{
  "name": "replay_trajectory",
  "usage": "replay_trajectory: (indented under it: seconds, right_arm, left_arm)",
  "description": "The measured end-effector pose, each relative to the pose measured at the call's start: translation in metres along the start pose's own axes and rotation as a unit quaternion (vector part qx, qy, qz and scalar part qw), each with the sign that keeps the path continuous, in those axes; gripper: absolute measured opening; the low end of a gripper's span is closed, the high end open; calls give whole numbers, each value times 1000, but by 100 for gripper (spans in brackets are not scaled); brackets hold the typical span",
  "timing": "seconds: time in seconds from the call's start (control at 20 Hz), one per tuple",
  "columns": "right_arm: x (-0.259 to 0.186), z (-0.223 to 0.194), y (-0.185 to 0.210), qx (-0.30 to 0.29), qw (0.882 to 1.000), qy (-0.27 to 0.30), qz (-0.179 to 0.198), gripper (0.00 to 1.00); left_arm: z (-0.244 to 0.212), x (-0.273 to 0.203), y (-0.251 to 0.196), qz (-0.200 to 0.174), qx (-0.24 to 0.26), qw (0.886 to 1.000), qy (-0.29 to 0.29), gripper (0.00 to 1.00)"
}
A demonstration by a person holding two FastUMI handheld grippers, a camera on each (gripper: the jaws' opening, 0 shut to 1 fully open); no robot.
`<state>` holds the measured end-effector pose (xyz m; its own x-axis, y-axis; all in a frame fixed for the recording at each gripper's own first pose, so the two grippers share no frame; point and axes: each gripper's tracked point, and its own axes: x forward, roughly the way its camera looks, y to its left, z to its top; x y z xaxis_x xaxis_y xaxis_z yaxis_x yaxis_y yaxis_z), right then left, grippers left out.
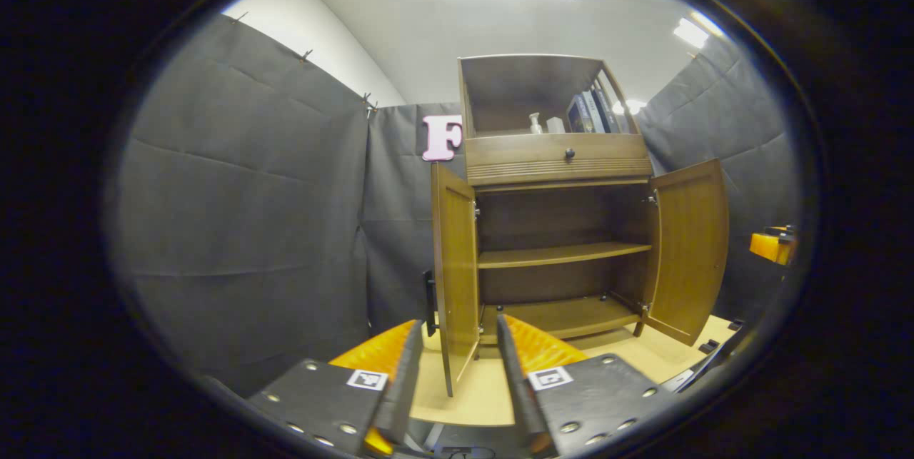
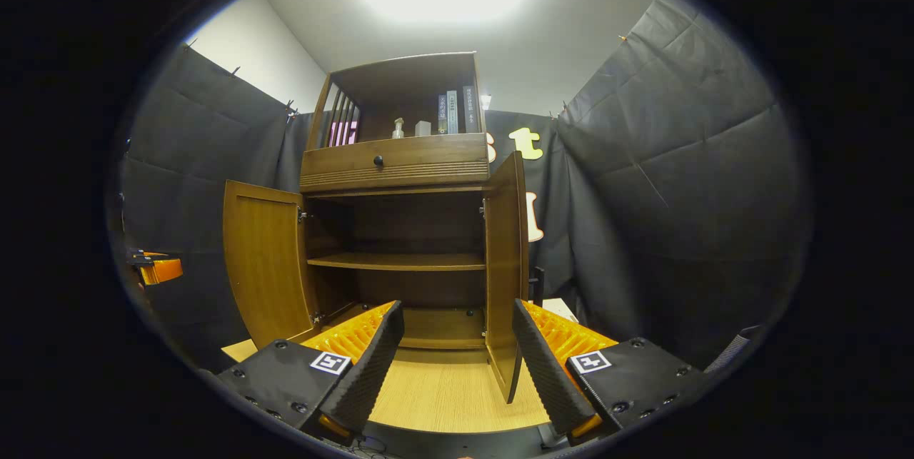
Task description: Open the right door of the double-door shoe cabinet with the right hand, and open the left door with the left hand.
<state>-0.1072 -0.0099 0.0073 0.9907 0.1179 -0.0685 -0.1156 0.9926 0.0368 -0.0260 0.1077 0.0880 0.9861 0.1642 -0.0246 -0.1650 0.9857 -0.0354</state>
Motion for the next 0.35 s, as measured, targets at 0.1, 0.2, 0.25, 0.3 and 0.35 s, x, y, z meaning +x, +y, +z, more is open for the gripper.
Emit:
replay_trajectory:
  seconds: [0.1,0.2,0.25,0.3,0.35]
  right_arm:
    - [0,0,-3,-2,1000,0,-4,92]
    - [-1,1,-6,-3,1000,-1,-7,96]
    - [-1,2,-7,-3,1000,-2,-9,96]
    - [-1,1,-8,-4,1000,-1,-10,92]
    - [0,1,-8,-5,1000,-1,-10,95]
  left_arm:
    - [3,-6,6,7,1,1000,-7,85]
    - [6,-7,9,14,0,1000,-12,85]
    - [6,-6,9,16,-3,1000,-13,85]
    - [6,-4,9,17,-7,1000,-14,85]
    - [5,-4,11,20,-9,1000,-15,85]
